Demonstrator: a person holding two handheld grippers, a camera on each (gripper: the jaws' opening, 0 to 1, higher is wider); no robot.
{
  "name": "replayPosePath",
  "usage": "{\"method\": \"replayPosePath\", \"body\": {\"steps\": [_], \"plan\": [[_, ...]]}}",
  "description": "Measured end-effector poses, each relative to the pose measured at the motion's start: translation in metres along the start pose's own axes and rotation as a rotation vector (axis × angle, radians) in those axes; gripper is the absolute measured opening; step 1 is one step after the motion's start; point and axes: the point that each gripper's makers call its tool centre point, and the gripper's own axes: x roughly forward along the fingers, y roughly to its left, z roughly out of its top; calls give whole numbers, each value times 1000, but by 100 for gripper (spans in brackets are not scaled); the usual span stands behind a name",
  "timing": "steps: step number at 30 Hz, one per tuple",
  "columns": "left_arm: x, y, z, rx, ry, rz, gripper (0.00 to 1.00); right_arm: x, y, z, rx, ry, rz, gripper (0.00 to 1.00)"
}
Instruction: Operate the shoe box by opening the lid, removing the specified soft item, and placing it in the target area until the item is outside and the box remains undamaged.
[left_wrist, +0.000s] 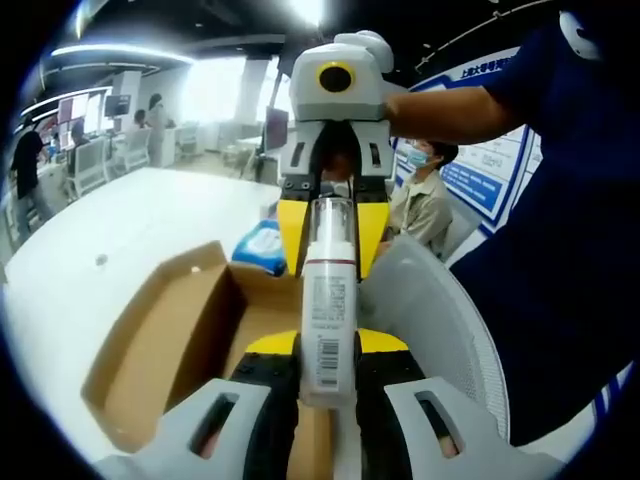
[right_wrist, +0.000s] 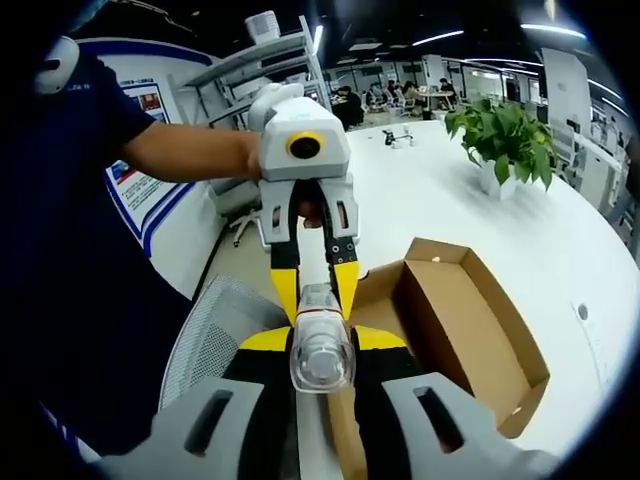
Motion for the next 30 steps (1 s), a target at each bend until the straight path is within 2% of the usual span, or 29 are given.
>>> {"method": "replayPosePath", "body": {"steps": [12, 18, 22, 25, 27, 28, 30], "plan": [[1, -4, -6, 0, 25, 6, 18, 13, 4, -4, -11, 34, 16, 20], [2, -7, -7, -8, 21, -4, 18, 13, 6, -5, -3, 37, 20, 20], [1, -2, -5, -21, -7, 21, 19, 12, 2, -4, -1, 31, 2, 19], [-5, 8, 5, -77, -93, 59, 21, 9, -4, -1, 5, 24, -19, 19], [-8, 9, 1, -75, -83, 59, 28, 7, -9, -2, 1, 32, -40, 19], [-9, 14, -6, -58, -49, 99, 33, 6, -12, -4, 1, 38, -48, 19], [-9, 13, -11, -54, -40, 100, 38, 2, -21, -13, 10, 66, -72, 19]]}}
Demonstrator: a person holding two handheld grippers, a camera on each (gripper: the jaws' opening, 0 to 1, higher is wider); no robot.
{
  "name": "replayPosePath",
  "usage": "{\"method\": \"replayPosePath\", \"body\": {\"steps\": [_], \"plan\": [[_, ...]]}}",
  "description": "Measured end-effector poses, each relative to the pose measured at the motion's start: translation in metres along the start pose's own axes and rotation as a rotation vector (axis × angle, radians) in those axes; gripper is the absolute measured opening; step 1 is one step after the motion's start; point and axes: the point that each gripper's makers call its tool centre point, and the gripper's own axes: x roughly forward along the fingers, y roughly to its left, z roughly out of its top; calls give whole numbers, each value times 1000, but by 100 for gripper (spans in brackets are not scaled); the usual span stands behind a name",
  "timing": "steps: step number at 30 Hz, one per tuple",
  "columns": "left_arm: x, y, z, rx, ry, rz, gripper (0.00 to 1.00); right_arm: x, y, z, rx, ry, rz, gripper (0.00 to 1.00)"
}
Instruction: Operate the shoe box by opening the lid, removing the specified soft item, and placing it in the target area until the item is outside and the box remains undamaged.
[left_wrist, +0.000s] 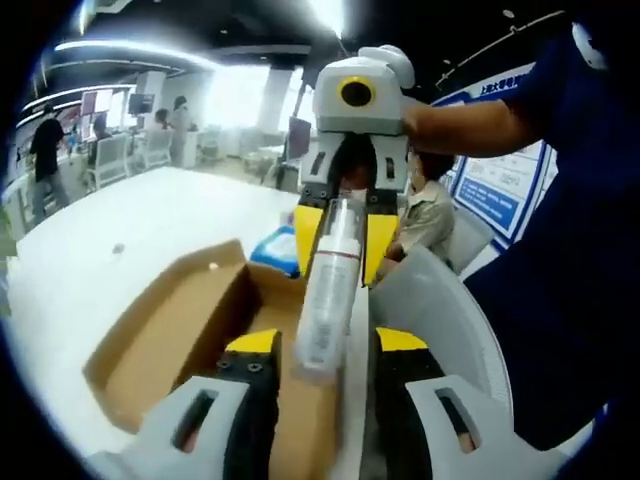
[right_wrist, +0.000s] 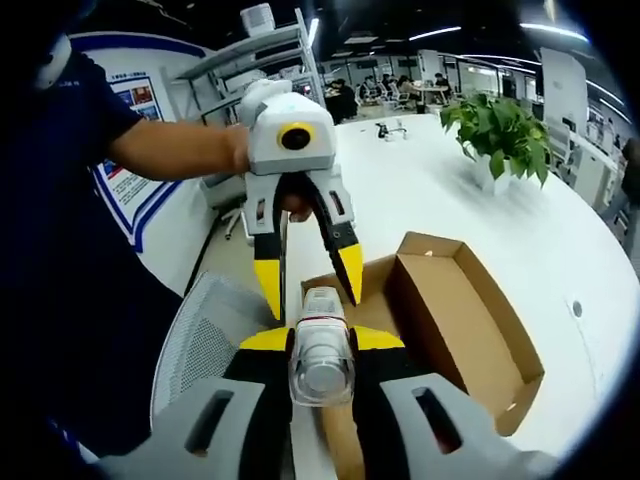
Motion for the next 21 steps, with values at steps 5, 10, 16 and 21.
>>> {"method": "replayPosePath", "body": {"steps": [5, 10, 16, 21], "plan": [[-10, 12, -6, -8, -3, 86, 34, -3, -12, -17, -6, 68, -32, 19], [-23, 13, -11, -44, -38, 154, 33, -11, -22, -38, -78, 200, -65, 19], [-39, 10, -20, 6, -50, 289, 26, -27, -31, -49, -101, 274, -80, 19], [-50, 2, -25, -18, -95, 352, 26, -39, -37, -57, -127, 326, -97, 19]]}}
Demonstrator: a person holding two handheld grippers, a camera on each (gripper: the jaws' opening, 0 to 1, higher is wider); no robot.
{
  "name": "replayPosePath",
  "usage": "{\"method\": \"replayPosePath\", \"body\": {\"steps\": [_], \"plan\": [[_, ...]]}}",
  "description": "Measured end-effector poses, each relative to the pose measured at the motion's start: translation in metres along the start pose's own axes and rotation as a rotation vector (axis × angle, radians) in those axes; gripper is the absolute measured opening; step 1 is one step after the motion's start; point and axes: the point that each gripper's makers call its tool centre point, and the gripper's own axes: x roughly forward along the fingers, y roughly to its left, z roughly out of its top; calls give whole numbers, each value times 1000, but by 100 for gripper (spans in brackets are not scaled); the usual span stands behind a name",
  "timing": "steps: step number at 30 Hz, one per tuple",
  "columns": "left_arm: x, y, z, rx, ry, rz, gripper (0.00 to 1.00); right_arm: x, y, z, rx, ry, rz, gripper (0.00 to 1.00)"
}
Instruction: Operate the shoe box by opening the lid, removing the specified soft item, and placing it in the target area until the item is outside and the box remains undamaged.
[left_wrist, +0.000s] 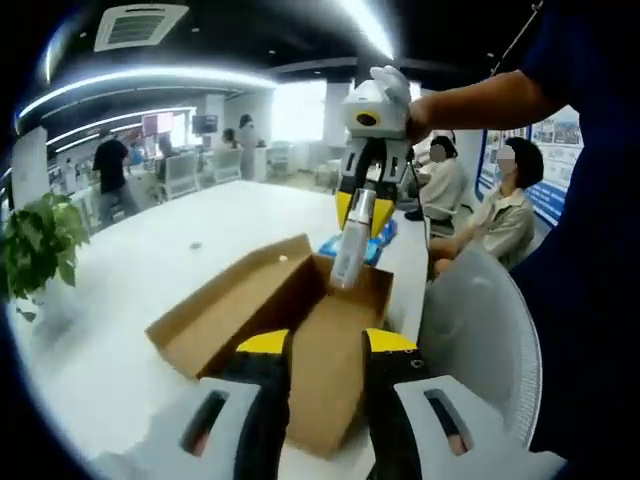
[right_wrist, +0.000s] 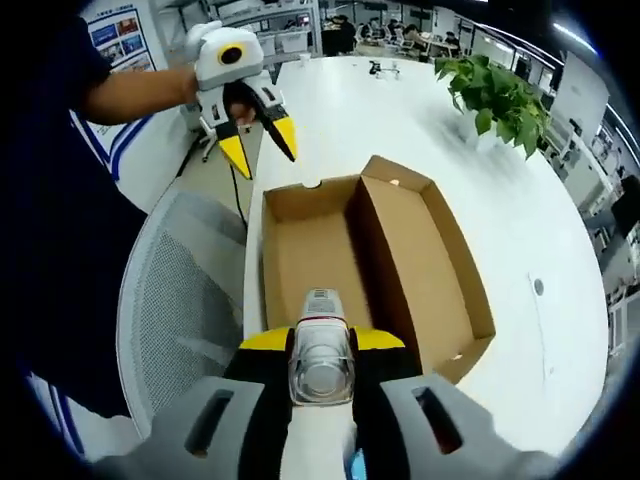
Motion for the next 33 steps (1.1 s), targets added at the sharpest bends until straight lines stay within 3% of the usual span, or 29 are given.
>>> {"method": "replayPosePath", "body": {"steps": [4, 13, 33], "plan": [[-7, -5, -5, -10, -4, 28, 25, -8, -3, -9, -19, 33, -13, 19], [-5, -21, 0, -51, -85, 91, 26, -28, -5, -30, -49, 119, -30, 19], [5, -46, -13, -35, -54, 80, 27, -62, -9, -79, -81, 257, -43, 19]]}}
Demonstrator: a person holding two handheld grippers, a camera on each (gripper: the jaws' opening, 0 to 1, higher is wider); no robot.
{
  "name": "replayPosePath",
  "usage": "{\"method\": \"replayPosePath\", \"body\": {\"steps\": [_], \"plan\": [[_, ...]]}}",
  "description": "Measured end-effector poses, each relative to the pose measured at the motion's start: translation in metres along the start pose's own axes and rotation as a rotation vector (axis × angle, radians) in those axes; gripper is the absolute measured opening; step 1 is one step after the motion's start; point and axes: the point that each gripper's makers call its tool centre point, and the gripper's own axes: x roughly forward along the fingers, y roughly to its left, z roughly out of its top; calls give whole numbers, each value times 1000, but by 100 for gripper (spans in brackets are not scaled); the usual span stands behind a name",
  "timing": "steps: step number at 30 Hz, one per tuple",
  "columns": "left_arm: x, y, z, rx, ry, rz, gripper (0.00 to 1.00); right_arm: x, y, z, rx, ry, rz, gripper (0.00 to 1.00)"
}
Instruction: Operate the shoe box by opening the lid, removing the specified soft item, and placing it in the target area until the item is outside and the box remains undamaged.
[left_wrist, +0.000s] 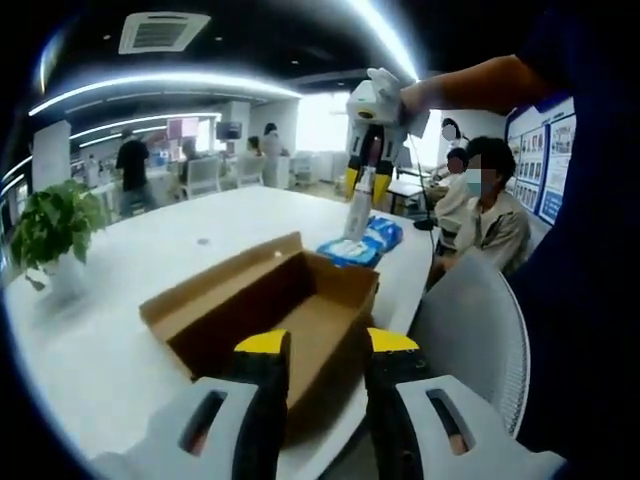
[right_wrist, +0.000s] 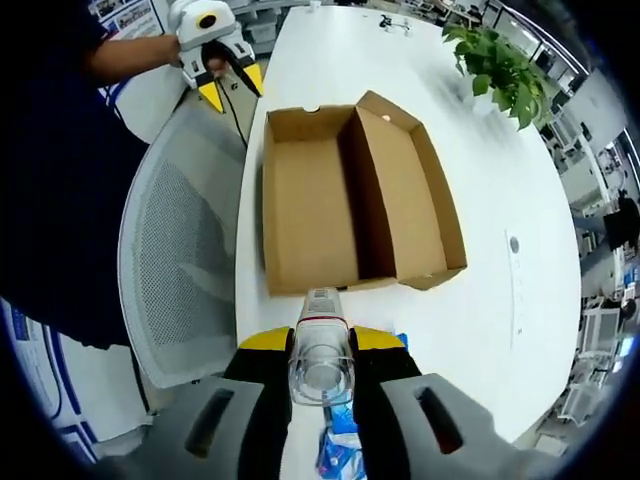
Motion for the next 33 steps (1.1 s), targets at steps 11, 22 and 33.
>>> {"method": "replayPosePath", "body": {"steps": [11, 22, 33], "plan": [[24, -23, 8, 17, 12, -15, 27, -8, -7, -29, -9, 13, -3, 19], [-17, 51, -33, -80, 139, 369, 17, -13, -10, -72, 27, 20, -17, 19], [-18, 41, -75, -198, 295, 436, 15, -12, -14, -101, 76, 32, -35, 19]]}}
